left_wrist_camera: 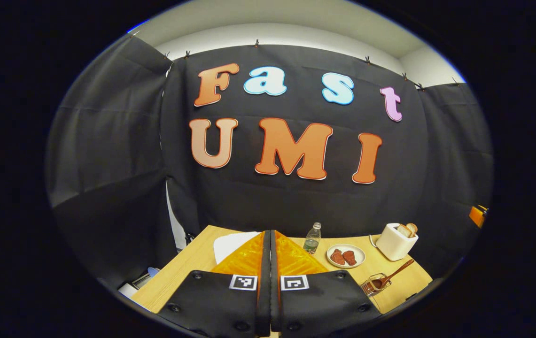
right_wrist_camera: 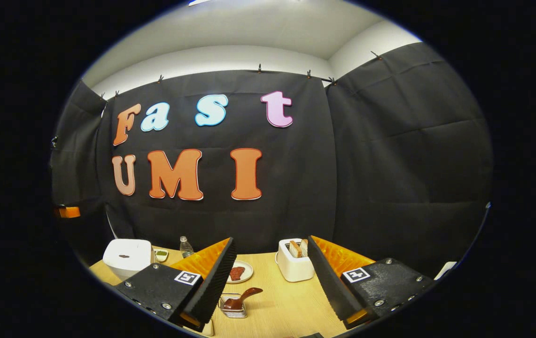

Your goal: Close the left gripper, press the button to open the rice cooker; take a wooden spoon from the chopstick holder with the right hand, scoop a spoonful of rice and pour it into the rice cooker, then put the wooden spoon back into the chopstick holder.

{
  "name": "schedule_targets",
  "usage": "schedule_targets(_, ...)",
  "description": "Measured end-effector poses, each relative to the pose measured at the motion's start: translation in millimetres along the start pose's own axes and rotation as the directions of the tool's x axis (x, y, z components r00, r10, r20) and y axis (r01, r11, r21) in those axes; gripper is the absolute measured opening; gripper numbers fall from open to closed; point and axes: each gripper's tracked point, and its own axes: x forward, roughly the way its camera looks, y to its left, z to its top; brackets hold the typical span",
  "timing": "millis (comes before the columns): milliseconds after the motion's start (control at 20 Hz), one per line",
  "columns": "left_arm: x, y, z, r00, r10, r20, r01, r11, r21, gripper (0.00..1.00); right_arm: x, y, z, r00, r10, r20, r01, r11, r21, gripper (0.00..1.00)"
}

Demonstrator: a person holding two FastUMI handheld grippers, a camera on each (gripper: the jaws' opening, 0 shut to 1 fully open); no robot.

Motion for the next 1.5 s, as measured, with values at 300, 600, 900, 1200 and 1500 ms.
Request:
schedule_targets(300, 55, -14, -34, 0.994, -0.041, -0.099, 0.044, 0.999, 0.027, 0.04, 1, -6, -14, 0.999, -0.023, -0.039, 0.023, 1.0, -0.002, 0.94)
schedule_targets(600, 107, -19, -82, 0.98, -0.087, -0.179, 0.096, 0.994, 0.042, 0.04, -1, -20, -17, 0.998, -0.052, -0.047, 0.052, 0.999, 0.006, 0.94)
schedule_targets(900, 127, -14, -137, 0.953, -0.072, -0.295, 0.087, 0.996, 0.037, 0.02, 2, -28, -33, 0.993, -0.081, -0.084, 0.082, 0.997, -0.001, 0.94)
schedule_targets(1200, 129, -12, -166, 0.931, -0.056, -0.362, 0.077, 0.996, 0.043, 0.06, 4, -27, -41, 0.991, -0.083, -0.105, 0.083, 0.997, -0.002, 0.94)
schedule_targets(1500, 129, -2, -182, 0.911, -0.061, -0.408, 0.053, 0.998, -0.032, 0.05, 2, -27, -49, 0.989, -0.084, -0.125, 0.083, 0.996, -0.014, 0.94)
